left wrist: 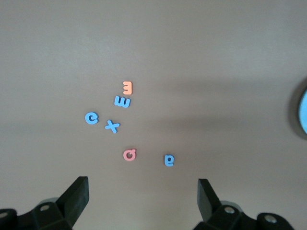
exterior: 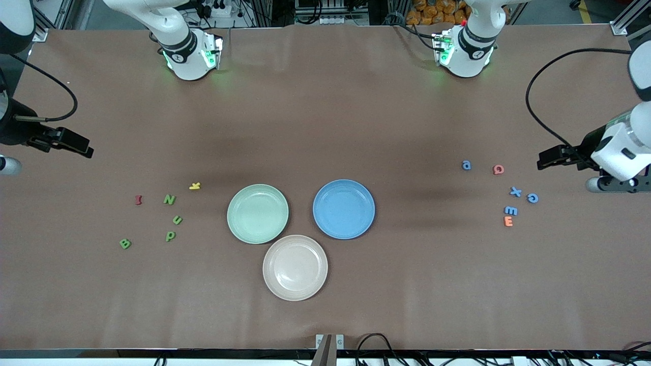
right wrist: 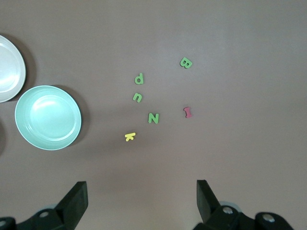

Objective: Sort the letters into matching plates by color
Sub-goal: 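Move the left gripper to the blue letters while the right gripper reaches green letters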

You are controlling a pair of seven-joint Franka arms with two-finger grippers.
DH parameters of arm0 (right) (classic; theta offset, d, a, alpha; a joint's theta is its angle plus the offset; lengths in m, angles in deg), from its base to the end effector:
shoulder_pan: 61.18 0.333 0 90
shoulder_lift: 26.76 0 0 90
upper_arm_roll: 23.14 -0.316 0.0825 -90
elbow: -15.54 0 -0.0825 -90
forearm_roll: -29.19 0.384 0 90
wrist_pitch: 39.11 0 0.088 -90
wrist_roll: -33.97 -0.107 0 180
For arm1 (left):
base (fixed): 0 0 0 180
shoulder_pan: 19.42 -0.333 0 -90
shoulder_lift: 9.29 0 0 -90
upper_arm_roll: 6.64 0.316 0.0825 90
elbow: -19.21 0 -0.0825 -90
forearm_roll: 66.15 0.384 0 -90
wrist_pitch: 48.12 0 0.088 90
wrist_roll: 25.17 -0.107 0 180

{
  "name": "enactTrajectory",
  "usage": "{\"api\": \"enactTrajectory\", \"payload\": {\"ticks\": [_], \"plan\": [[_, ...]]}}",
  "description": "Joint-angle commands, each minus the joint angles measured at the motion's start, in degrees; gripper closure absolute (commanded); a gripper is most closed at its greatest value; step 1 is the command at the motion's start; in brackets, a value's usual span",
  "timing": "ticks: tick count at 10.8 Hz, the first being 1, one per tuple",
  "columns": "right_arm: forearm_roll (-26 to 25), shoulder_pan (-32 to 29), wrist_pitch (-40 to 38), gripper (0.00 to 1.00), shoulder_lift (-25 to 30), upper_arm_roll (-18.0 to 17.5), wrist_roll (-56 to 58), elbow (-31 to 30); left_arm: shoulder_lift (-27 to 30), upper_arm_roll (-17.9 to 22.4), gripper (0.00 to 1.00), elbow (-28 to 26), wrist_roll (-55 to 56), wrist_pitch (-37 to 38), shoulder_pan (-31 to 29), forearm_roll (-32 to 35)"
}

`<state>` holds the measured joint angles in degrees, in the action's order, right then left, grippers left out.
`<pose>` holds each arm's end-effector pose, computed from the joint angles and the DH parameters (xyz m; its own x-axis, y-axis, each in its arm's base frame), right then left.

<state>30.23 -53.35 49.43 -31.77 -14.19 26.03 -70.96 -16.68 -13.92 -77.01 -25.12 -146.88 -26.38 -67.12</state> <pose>0.5779 -0.0053 0.6021 0.9863 -0.1571 -0.0509 -0.1572 -0.9876 0.0025 0.5935 -0.0013 0.5122 0.9965 -0.0024 -0.0836 0.0003 -0.9995 0.0327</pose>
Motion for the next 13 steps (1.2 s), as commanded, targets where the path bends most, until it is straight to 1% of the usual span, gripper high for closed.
{"api": "enactTrajectory", "payload": {"ticks": [1,3,6,9,11,13], "plan": [[-0.2,0.1,0.1,0.00,0.5,0.1,0.5,-0.2,2.7,-0.2,0.00,-11.6,-2.9,-10.9,-1.4,0.8],[-0.2,0.0,0.1,0.00,0.4,0.1,0.5,-0.2,2.7,-0.1,0.00,-16.7,-6.3,-17.0,-2.2,1.0],[-0.2,0.1,0.2,0.00,0.4,0.1,0.5,-0.2,2.6,-0.2,0.00,-21.5,-11.2,-21.7,-4.8,1.0],[-0.2,0.2,0.3,0.00,0.3,0.1,0.5,-0.3,1.8,-0.3,0.00,-26.5,-13.8,-27.8,-5.0,1.1],[-0.2,0.1,0.4,0.00,0.3,0.1,0.5,-0.2,0.8,-0.2,0.00,-31.2,-16.6,-35.2,-5.0,1.1],[-0.2,0.0,1.7,0.00,-0.1,0.1,0.5,-0.9,-2.0,0.0,0.00,-32.0,-22.3,-37.8,-5.1,1.1]]}}
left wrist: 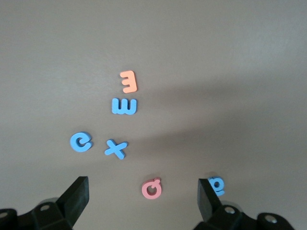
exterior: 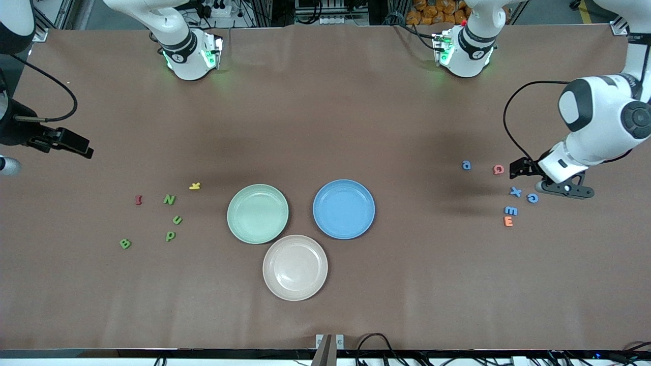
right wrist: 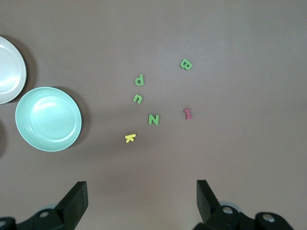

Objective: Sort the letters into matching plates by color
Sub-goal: 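Move the left gripper to the blue letters while the right gripper reaches green letters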

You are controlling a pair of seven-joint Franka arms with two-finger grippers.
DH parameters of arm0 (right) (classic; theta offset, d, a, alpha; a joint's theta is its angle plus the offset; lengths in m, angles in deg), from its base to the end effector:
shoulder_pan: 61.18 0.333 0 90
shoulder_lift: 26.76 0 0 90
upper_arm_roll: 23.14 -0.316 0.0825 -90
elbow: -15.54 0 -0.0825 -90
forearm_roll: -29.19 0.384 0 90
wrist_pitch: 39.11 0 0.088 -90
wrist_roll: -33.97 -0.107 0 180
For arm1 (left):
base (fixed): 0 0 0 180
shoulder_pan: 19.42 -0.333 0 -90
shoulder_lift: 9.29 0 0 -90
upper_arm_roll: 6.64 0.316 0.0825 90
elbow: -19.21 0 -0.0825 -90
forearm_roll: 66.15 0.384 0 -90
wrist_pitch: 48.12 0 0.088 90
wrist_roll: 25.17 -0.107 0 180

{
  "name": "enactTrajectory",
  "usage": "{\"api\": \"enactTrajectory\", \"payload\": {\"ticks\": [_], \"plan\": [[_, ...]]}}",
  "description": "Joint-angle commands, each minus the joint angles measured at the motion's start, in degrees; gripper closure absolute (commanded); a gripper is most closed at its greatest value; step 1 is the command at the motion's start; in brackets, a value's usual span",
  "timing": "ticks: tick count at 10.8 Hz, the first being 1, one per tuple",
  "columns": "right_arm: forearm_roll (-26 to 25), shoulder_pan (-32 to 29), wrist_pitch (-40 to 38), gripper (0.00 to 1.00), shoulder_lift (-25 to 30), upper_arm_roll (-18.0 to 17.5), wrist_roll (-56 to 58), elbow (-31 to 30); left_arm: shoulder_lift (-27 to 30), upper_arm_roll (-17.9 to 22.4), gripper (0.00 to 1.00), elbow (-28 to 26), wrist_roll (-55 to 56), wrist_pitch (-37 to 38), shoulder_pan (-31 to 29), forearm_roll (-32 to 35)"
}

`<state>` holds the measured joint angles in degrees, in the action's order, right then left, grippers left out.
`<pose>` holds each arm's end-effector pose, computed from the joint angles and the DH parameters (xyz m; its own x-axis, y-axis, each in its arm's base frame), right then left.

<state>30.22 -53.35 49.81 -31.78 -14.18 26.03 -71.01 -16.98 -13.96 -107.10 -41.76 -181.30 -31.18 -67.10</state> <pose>0.5786 -0.0054 0.6021 0.9865 -0.1573 -0.0453 -0.1574 -0.9875 0.0019 0.5424 0.0422 0.3201 0.9801 -0.1984 -0.0047 -0.1981 -0.9797 0.0316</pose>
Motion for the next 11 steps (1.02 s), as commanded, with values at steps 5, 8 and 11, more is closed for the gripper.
{"api": "enactTrajectory", "payload": {"ticks": [5,8,11], "plan": [[-0.2,-2.7,13.4,0.00,0.5,0.0,0.4,-11.0,-8.6,0.6,0.00,-0.3,-9.8,-6.5,-0.5,6.7],[0.1,-5.2,20.7,0.00,-0.5,0.0,0.5,-17.1,-12.2,2.9,0.00,1.0,-9.9,-9.0,-0.5,7.6],[0.4,-8.1,31.6,0.00,-1.3,0.0,4.9,-25.7,-15.6,4.5,0.00,3.2,-9.2,-9.3,-0.5,7.9]]}}
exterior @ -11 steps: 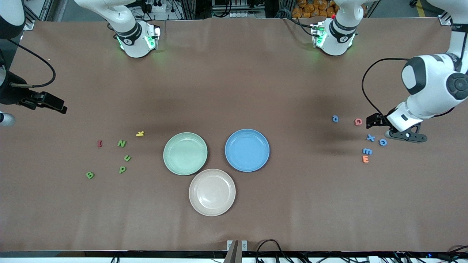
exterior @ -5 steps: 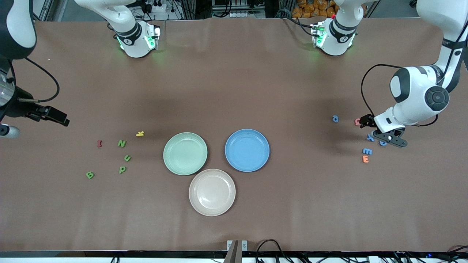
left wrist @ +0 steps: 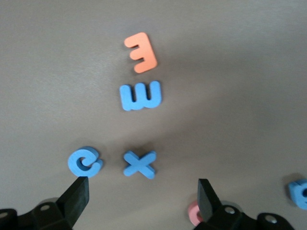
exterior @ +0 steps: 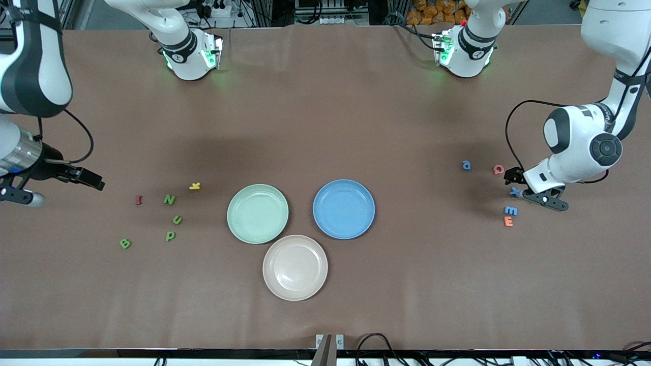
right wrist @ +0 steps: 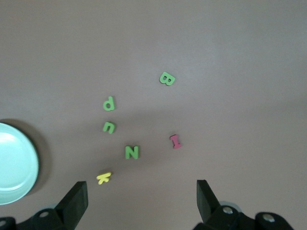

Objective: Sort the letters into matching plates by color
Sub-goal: 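Move the left gripper to the blue letters while the right gripper reaches green letters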

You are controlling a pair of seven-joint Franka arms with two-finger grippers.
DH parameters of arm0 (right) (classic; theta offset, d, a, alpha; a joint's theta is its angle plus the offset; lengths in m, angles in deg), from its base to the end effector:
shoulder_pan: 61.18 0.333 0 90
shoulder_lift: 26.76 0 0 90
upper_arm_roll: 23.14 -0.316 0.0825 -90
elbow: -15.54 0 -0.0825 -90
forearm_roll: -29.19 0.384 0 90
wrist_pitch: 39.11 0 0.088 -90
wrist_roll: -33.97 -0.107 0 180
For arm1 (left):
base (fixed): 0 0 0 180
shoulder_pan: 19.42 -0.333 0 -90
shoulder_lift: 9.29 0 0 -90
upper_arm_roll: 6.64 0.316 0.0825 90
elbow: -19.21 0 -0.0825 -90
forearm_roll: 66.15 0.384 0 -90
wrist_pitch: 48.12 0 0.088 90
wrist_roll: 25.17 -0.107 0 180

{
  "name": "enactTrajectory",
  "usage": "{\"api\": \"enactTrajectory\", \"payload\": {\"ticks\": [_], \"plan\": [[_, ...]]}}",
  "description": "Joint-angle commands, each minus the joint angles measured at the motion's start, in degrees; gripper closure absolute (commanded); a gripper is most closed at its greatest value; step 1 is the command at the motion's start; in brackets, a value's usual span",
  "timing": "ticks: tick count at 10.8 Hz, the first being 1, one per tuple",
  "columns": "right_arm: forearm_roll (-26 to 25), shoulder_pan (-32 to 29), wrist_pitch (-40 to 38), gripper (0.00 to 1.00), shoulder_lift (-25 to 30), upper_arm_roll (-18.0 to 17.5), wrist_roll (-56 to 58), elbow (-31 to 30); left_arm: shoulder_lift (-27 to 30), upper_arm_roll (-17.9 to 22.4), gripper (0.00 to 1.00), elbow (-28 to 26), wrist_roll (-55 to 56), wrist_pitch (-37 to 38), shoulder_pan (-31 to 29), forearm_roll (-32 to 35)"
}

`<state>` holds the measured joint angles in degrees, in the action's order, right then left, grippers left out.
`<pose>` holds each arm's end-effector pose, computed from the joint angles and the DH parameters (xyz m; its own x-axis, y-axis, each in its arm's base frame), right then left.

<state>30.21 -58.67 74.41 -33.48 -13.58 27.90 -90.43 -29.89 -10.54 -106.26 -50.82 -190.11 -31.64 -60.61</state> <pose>0.5904 -0.0687 0.4604 0.9725 -0.2325 0.0164 -0.2325 -0.9726 0.0013 0.5458 0.0790 0.2147 0.9269 -0.3674 -0.0767 -0.3682 -0.9297 0.0034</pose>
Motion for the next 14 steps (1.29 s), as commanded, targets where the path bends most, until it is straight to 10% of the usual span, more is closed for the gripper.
{"api": "enactTrajectory", "payload": {"ticks": [1,14], "plan": [[0.6,-3.4,9.0,0.00,-1.6,-0.6,3.5,-6.7,-3.2,1.6,0.00,2.7,1.1,-0.5,0.4,1.3],[6.6,-9.4,10.6,0.00,-30.7,-4.7,3.6,17.4,-6.7,2.1,0.00,2.5,8.0,-1.8,2.3,9.1]]}}
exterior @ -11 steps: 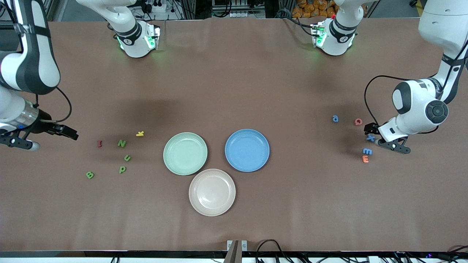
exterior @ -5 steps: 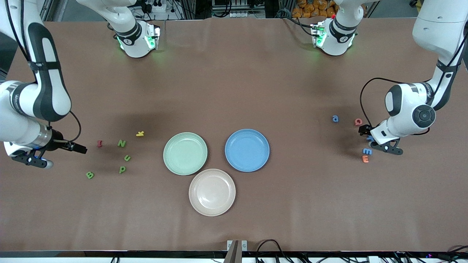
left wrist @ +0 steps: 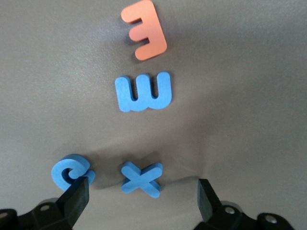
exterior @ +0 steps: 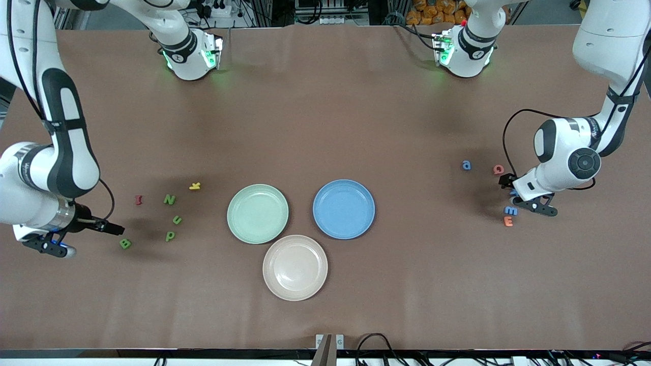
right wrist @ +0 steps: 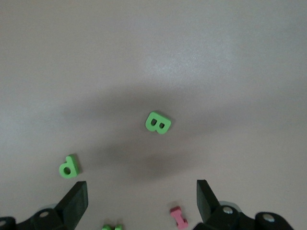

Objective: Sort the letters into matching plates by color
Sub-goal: 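Grasp the blue x with the left gripper while the right gripper grasps green B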

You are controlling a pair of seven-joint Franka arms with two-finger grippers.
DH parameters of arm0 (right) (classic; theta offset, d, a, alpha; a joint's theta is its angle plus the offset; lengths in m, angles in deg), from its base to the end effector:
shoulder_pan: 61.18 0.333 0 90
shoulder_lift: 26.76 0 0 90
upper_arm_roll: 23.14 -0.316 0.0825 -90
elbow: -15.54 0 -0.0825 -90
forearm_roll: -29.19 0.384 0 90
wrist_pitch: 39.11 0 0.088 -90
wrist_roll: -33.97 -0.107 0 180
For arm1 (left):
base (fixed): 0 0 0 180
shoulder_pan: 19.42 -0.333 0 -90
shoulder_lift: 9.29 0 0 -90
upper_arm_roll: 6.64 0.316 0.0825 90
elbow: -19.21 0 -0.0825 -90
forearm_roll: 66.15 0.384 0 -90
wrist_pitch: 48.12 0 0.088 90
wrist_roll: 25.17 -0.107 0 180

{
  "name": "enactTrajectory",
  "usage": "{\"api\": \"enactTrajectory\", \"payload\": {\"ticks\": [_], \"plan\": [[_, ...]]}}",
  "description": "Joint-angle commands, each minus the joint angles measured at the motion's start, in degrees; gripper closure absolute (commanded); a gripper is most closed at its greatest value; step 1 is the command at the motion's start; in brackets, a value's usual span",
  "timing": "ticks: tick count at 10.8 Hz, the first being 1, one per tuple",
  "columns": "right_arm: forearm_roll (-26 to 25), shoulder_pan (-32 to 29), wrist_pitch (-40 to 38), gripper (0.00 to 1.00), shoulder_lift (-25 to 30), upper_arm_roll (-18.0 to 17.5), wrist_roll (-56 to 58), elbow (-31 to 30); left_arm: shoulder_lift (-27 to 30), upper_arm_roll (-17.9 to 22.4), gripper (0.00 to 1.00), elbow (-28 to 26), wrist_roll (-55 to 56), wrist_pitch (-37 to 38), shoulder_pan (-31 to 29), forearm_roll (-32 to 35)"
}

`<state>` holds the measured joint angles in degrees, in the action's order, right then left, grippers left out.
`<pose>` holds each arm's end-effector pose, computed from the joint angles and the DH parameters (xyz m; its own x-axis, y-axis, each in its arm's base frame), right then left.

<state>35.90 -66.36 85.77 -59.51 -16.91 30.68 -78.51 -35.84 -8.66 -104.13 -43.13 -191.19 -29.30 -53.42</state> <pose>0.6709 -0.1220 0.2822 0.9524 -0.3032 -0.0320 -0.3042 -0.9520 -0.0335 0.5487 0.0739 0.1714 0.9271 -0.3440 -0.1488 -0.3547 -0.9336 -0.0518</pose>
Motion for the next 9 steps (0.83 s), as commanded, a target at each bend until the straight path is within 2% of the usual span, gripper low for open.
{"api": "enactTrajectory", "payload": {"ticks": [1,5,9], "plan": [[0.9,-1.7,-0.6,0.00,-5.8,-1.4,0.8,6.6,-0.8,0.3,0.00,0.3,-0.7,-0.7,-0.3,1.9],[0.8,-2.6,5.2,0.00,-8.6,-1.3,0.9,6.7,-0.3,0.2,0.00,-0.4,-4.1,-0.6,-1.6,1.2],[0.5,-3.7,6.9,0.00,-10.3,-1.4,1.1,6.6,1.0,-0.1,0.00,-1.2,-4.8,-0.5,-1.5,0.9]]}}
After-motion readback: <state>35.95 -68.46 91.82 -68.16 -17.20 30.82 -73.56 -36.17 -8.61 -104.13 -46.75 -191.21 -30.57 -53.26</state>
